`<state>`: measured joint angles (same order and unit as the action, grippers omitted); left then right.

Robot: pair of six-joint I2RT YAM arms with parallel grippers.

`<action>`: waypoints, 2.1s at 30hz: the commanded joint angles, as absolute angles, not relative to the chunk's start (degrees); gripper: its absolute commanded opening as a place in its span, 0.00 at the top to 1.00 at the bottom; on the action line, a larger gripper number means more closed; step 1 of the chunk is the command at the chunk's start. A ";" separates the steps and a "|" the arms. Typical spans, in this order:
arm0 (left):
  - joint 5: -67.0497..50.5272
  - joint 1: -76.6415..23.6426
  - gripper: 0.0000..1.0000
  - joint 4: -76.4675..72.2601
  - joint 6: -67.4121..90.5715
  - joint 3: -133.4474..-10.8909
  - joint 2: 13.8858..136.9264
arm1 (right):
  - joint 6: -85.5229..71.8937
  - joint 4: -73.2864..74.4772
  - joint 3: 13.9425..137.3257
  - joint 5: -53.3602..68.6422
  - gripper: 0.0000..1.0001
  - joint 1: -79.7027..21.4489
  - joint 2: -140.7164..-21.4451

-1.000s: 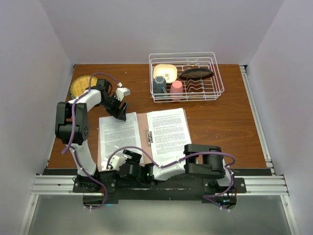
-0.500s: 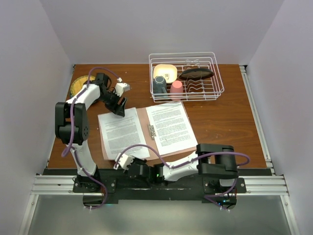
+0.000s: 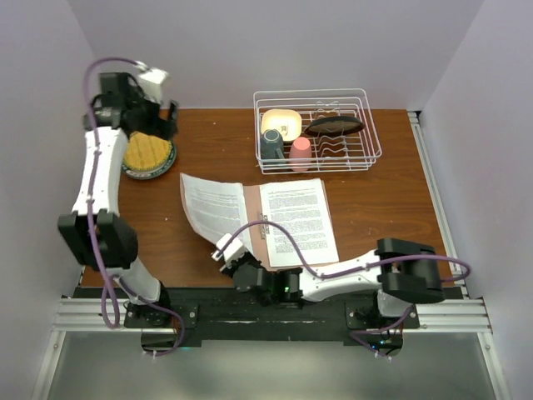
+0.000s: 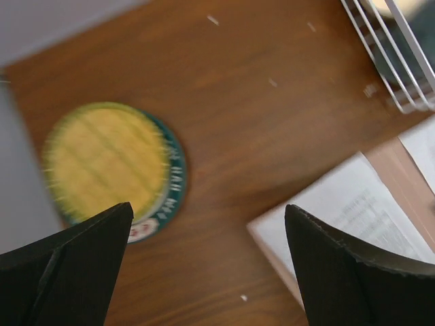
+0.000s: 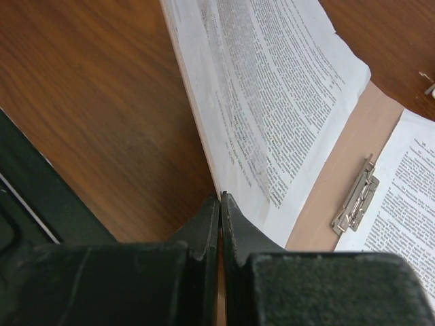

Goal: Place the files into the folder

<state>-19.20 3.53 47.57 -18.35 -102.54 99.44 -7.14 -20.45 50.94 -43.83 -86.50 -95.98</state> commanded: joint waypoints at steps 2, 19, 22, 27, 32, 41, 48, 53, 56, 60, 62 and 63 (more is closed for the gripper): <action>-12.55 6.59 0.00 39.11 -10.72 -101.79 86.58 | -25.81 -21.53 47.38 -48.60 1.00 -85.96 -83.97; -34.10 0.71 0.00 41.32 -19.24 -74.02 78.13 | -97.28 -4.23 25.40 -44.21 1.00 -76.90 -61.00; -33.93 -3.16 0.00 39.21 -18.29 -71.73 80.59 | -99.40 -2.99 25.66 -42.99 1.00 -76.99 -61.78; -28.40 -9.57 0.00 37.36 -17.49 -69.53 86.74 | -97.83 -4.40 28.73 -40.26 1.00 -76.99 -68.10; -23.30 -13.53 0.00 34.72 -17.31 -66.45 91.21 | -97.21 -4.22 30.06 -38.76 1.00 -77.25 -70.58; -18.90 -17.05 0.00 37.09 -17.84 -65.13 97.55 | -97.82 -0.44 28.74 -41.48 1.00 -78.57 -68.64; -19.16 -19.07 0.00 36.66 -16.09 -65.83 98.52 | -91.25 -2.98 30.40 -37.27 0.56 -78.66 -70.75; -18.46 -19.25 0.00 36.03 -15.12 -67.93 102.47 | -85.53 -0.36 32.08 -34.29 0.35 -79.36 -69.88; -16.27 -19.77 0.00 35.95 -15.38 -68.82 103.71 | -78.60 7.16 34.71 -34.71 0.31 -81.47 -67.07; -11.52 -20.48 0.00 35.42 -18.45 -66.63 103.10 | -73.49 15.20 37.97 -40.23 0.35 -83.41 -60.06; -10.20 -20.48 0.00 34.98 -19.24 -65.05 101.44 | -69.20 18.17 39.10 -43.66 0.35 -83.32 -58.19; -9.85 -20.48 0.00 34.72 -19.60 -63.47 100.73 | -67.52 19.50 41.29 -49.16 0.35 -82.97 -57.66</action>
<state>-16.14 -20.12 37.17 -16.16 -66.94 102.85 -77.32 10.96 35.88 -36.60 -83.29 -61.36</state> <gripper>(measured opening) 0.997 0.650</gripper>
